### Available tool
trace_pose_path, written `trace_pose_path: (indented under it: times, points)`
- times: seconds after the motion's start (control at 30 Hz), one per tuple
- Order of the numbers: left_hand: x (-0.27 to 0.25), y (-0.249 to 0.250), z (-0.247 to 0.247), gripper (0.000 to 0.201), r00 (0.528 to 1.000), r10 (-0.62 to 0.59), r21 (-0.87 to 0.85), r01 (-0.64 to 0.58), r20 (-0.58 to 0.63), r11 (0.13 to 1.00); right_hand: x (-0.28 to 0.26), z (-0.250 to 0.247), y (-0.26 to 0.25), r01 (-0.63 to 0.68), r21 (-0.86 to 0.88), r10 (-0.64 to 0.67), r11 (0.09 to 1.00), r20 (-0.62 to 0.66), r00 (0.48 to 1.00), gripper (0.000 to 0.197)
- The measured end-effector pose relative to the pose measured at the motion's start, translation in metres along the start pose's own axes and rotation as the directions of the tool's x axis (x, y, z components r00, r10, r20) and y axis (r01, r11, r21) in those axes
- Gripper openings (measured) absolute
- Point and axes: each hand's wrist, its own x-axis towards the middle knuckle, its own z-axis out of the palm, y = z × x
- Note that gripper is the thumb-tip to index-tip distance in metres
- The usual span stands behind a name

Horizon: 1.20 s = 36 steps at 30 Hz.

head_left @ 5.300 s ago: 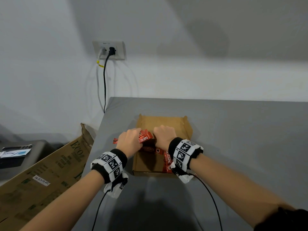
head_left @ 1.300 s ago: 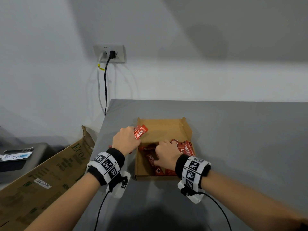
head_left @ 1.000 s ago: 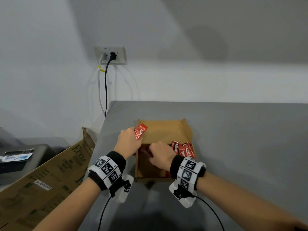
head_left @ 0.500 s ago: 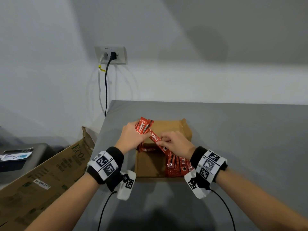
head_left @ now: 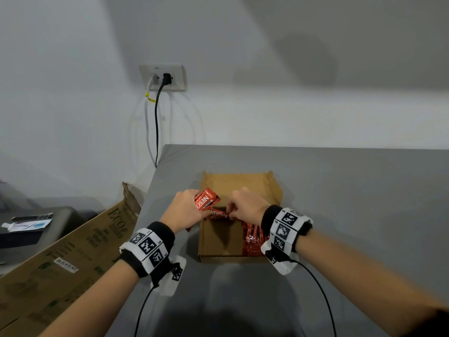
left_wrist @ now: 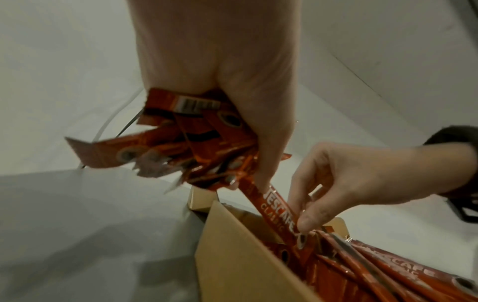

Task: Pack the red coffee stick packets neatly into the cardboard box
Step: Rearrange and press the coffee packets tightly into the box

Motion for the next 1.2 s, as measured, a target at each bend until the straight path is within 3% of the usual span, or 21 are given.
trace_pose_path:
  times: [0.17, 0.3, 0.43, 0.9, 1.2]
  points:
    - [0.003, -0.001, 0.004, 0.032, 1.0, 0.0, 0.101, -0.003, 0.027, 0.995, 0.005, -0.003, -0.01, 0.033, -0.212, -0.026, 0.977, 0.037, 0.999, 0.01]
    - [0.005, 0.003, 0.008, 0.023, 0.997, 0.033, 0.264, -0.049, 0.062, 0.963, 0.007, -0.003, -0.016, 0.052, -0.309, -0.036, 0.95, 0.057, 0.998, 0.012]
    - [0.006, 0.002, 0.015, 0.011, 0.997, 0.045, 0.32, -0.061, 0.056, 0.945, 0.01, 0.002, -0.019, 0.058, -0.373, -0.039, 0.926, 0.059, 0.997, 0.017]
    - [0.01, -0.001, 0.028, 0.023, 0.997, 0.046, 0.383, -0.02, -0.059, 0.924, 0.01, 0.007, -0.018, -0.03, -0.352, 0.022, 0.936, -0.028, 0.999, 0.015]
    - [0.01, 0.0, 0.027, 0.029, 0.999, 0.023, 0.363, -0.006, -0.043, 0.932, 0.01, 0.008, -0.015, -0.059, -0.318, 0.046, 0.946, -0.05, 0.998, 0.012]
